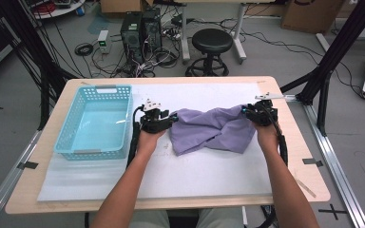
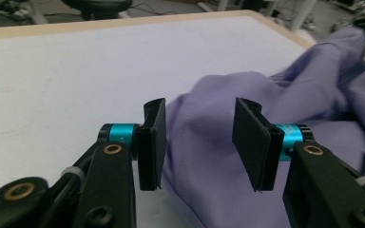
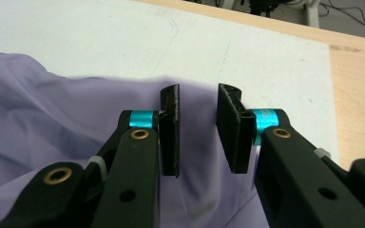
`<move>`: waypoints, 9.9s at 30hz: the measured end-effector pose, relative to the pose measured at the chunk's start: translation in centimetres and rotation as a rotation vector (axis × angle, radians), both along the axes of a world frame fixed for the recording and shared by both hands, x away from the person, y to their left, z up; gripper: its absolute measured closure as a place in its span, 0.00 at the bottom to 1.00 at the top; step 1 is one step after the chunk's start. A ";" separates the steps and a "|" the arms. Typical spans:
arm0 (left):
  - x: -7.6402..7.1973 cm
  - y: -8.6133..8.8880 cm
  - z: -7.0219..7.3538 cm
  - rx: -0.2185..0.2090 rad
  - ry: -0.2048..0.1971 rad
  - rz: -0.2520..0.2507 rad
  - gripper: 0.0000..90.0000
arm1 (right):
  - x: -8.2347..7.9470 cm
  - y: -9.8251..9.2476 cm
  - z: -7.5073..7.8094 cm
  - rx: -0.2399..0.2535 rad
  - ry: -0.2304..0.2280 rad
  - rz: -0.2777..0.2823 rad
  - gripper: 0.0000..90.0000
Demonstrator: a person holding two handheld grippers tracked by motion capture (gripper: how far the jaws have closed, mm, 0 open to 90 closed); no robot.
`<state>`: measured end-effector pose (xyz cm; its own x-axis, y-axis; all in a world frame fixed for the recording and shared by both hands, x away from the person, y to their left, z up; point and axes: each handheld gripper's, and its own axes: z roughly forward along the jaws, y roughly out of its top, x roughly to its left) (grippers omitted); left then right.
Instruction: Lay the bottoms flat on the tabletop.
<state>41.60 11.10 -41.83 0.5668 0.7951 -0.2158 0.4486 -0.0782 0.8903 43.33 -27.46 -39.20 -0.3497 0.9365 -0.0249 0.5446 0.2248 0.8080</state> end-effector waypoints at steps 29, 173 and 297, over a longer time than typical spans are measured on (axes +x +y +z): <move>-6.4 0.8 -2.3 0.019 0.019 -0.156 0.57 | -8.9 3.8 -5.3 -0.047 0.136 0.410 0.57; -15.0 10.5 0.9 -0.123 0.005 -0.243 0.75 | -14.7 -2.7 -2.3 0.118 0.026 0.226 0.70; 8.4 -1.5 1.1 0.075 0.097 0.057 0.59 | 8.6 -0.9 -0.8 0.098 0.078 -0.009 0.74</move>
